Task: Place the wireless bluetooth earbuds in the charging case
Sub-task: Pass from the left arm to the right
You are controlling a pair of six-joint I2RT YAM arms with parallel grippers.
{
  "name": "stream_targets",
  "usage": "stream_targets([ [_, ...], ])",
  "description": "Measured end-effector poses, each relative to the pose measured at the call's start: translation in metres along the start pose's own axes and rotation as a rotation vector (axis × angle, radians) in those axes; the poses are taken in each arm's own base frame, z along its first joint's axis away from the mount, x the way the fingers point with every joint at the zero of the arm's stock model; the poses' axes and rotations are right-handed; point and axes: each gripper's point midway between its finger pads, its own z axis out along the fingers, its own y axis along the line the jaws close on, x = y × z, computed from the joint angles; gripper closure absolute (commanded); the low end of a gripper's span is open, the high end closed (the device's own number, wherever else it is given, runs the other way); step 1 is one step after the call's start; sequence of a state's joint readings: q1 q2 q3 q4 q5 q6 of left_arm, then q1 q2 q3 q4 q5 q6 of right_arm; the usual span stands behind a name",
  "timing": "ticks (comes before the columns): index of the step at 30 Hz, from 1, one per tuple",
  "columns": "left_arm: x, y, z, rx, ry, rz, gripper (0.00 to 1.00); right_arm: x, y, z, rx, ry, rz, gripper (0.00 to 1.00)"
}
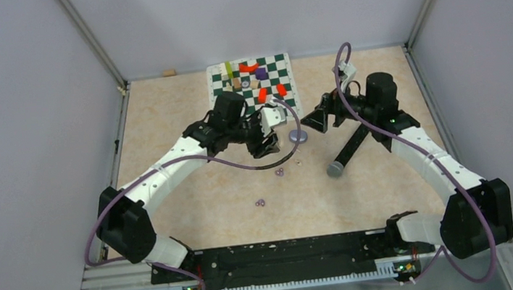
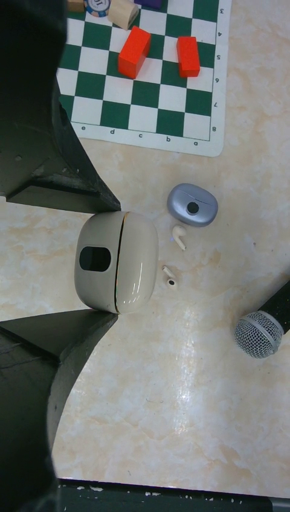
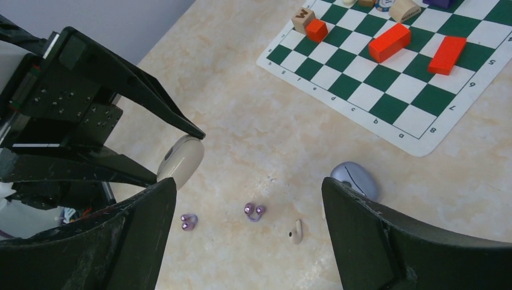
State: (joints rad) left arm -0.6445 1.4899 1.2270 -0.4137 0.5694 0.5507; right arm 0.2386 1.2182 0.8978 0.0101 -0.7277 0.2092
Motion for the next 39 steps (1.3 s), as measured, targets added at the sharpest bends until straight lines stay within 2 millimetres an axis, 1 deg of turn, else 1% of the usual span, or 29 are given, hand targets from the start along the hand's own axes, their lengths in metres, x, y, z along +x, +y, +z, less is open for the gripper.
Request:
stream_targets([
  [4, 0.000, -0.001, 0.001, -0.003, 0.004, 0.003, 0.47, -0.002, 0.005, 0.004, -0.028, -0.008, 0.043, 0.11],
  [13, -0.003, -0.012, 0.007, 0.031, 0.014, 0.009, 0.47, -0.002, 0.017, 0.012, -0.073, -0.018, 0.148, 0.14],
  [15, -0.004, -0.012, 0.009, 0.034, 0.014, 0.009, 0.47, 0.007, 0.017, 0.014, -0.078, -0.010, 0.175, 0.16],
  [20, -0.006, -0.013, 0.011, 0.037, 0.018, 0.008, 0.47, 0.051, 0.012, 0.014, -0.064, 0.047, 0.298, 0.18],
  [21, -0.007, -0.014, 0.011, 0.037, 0.018, 0.009, 0.47, 0.055, 0.012, 0.014, -0.064, 0.056, 0.314, 0.19],
  [28, -0.011, -0.020, 0.016, 0.047, 0.027, 0.019, 0.47, 0.059, 0.022, 0.029, -0.124, 0.074, 0.367, 0.26],
  [30, -0.009, -0.022, 0.018, 0.053, 0.034, 0.015, 0.47, 0.058, 0.024, 0.031, -0.135, 0.070, 0.374, 0.32],
  [33, -0.008, -0.024, 0.020, 0.059, 0.042, 0.010, 0.47, 0.054, 0.028, 0.032, -0.156, 0.058, 0.369, 0.36],
  [39, -0.004, -0.023, 0.021, 0.057, 0.055, 0.004, 0.47, 0.054, 0.039, 0.034, -0.190, 0.064, 0.358, 0.36],
])
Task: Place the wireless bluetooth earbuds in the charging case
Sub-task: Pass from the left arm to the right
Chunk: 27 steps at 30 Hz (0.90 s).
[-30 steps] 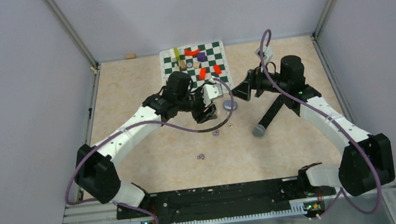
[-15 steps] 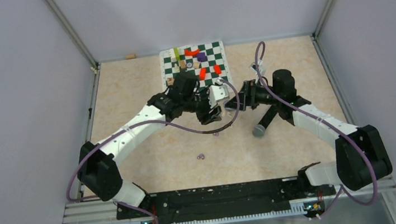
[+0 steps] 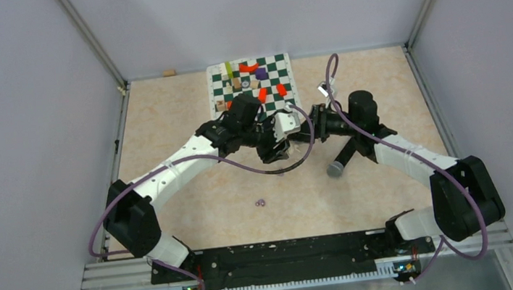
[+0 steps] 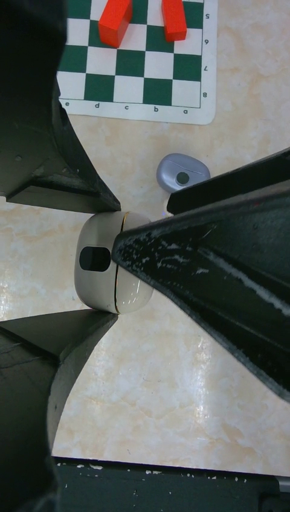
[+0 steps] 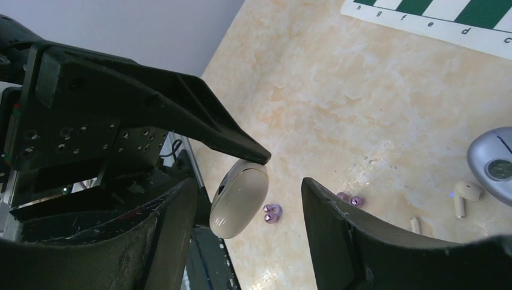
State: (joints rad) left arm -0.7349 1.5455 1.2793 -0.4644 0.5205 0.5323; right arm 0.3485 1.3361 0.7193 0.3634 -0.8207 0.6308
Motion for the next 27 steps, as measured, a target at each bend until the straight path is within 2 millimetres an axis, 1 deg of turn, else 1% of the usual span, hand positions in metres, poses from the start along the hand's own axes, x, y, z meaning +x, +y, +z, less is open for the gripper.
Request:
stream_targets([
  [4, 0.001, 0.003, 0.000, -0.014, 0.008, -0.001, 0.47, 0.010, 0.003, 0.003, -0.013, 0.023, -0.003, 0.37],
  [7, 0.002, 0.004, 0.000, -0.021, 0.012, -0.003, 0.47, 0.017, 0.002, 0.003, -0.009, 0.038, 0.005, 0.40],
  [13, 0.003, 0.004, -0.001, -0.025, 0.014, -0.004, 0.46, 0.018, 0.002, 0.003, -0.009, 0.042, 0.010, 0.47],
  [19, 0.003, 0.005, -0.001, -0.031, 0.017, -0.006, 0.47, 0.025, 0.010, 0.005, -0.042, 0.067, 0.008, 0.48],
  [22, 0.004, 0.005, -0.001, -0.033, 0.021, -0.007, 0.47, 0.028, 0.014, 0.006, -0.058, 0.082, 0.009, 0.52],
  [27, 0.003, 0.006, -0.001, -0.034, 0.020, -0.006, 0.47, 0.030, 0.012, 0.008, -0.061, 0.090, 0.016, 0.61],
])
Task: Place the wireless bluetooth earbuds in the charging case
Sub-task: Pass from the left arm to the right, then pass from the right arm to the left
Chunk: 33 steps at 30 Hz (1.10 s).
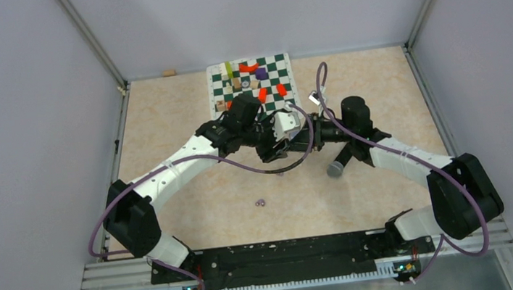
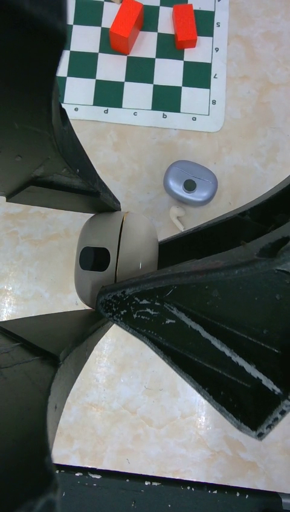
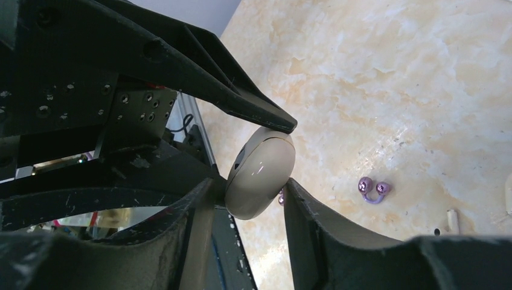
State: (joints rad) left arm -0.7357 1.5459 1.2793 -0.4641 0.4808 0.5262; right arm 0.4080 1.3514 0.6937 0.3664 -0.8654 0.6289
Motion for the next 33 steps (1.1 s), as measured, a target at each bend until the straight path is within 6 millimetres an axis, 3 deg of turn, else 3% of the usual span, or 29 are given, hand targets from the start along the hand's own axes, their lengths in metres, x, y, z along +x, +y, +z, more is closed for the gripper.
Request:
stream_targets([
  [3, 0.000, 0.000, 0.000, 0.000, -0.001, 0.000, 0.46, 0.000, -0.002, 0.000, 0.009, -0.004, 0.003, 0.67],
  [7, 0.000, 0.001, 0.000, -0.003, 0.001, 0.001, 0.31, 0.000, -0.003, 0.000, 0.017, -0.003, 0.012, 0.75],
  [11, -0.001, 0.000, 0.000, 0.004, -0.004, 0.005, 0.02, 0.001, -0.001, 0.000, 0.006, 0.004, -0.006, 0.79],
  [17, -0.006, -0.008, -0.002, 0.046, -0.033, 0.007, 0.01, -0.001, -0.002, 0.000, 0.011, 0.017, -0.075, 0.86],
  [21, -0.017, -0.011, -0.016, 0.092, -0.100, -0.005, 0.01, -0.007, 0.005, -0.005, 0.010, 0.015, -0.159, 0.87],
  [28, -0.030, 0.014, -0.064, 0.140, -0.281, -0.125, 0.01, -0.023, 0.035, -0.021, -0.020, 0.003, -0.378, 0.87],
  [33, -0.045, -0.009, -0.075, 0.308, -0.377, -0.153, 0.01, -0.036, 0.060, -0.033, -0.056, -0.019, -0.552, 0.86],
])
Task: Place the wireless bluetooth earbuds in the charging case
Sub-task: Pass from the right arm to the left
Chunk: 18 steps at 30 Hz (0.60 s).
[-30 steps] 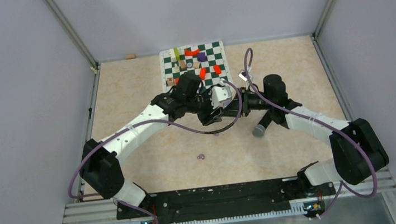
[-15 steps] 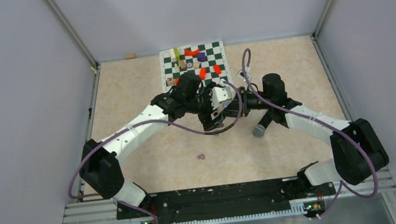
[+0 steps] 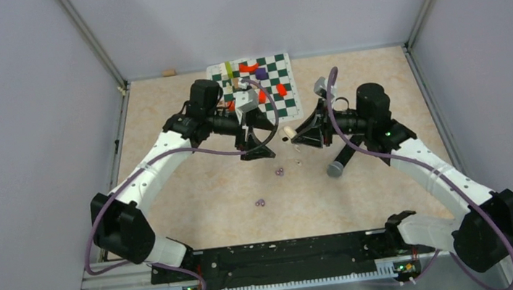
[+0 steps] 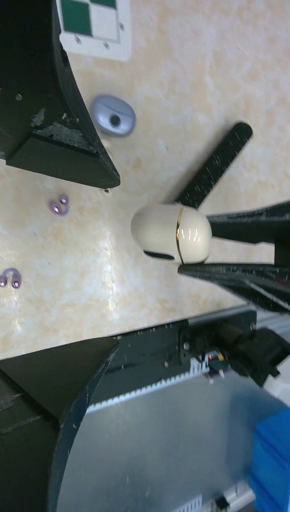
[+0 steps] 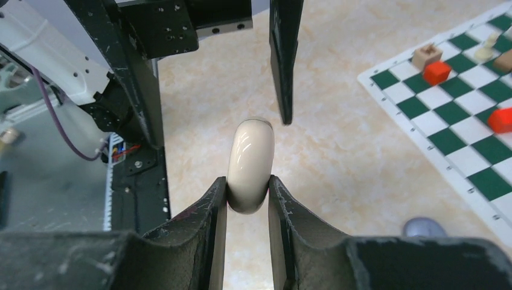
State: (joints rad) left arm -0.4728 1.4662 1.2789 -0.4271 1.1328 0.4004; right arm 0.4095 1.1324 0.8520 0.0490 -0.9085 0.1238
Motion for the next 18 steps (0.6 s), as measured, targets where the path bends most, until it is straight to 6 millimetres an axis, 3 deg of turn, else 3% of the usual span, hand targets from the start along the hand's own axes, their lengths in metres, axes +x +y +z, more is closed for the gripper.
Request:
stream_targets([
  [7, -0.006, -0.028, 0.005, 0.181, -0.059, -0.073, 0.01, -0.009, 0.006, -0.006, -0.013, -0.017, -0.140, 0.86],
  [18, 0.012, -0.028, 0.026, 0.247, -0.029, -0.197, 0.10, -0.005, 0.012, -0.003, -0.060, -0.030, -0.160, 0.85],
])
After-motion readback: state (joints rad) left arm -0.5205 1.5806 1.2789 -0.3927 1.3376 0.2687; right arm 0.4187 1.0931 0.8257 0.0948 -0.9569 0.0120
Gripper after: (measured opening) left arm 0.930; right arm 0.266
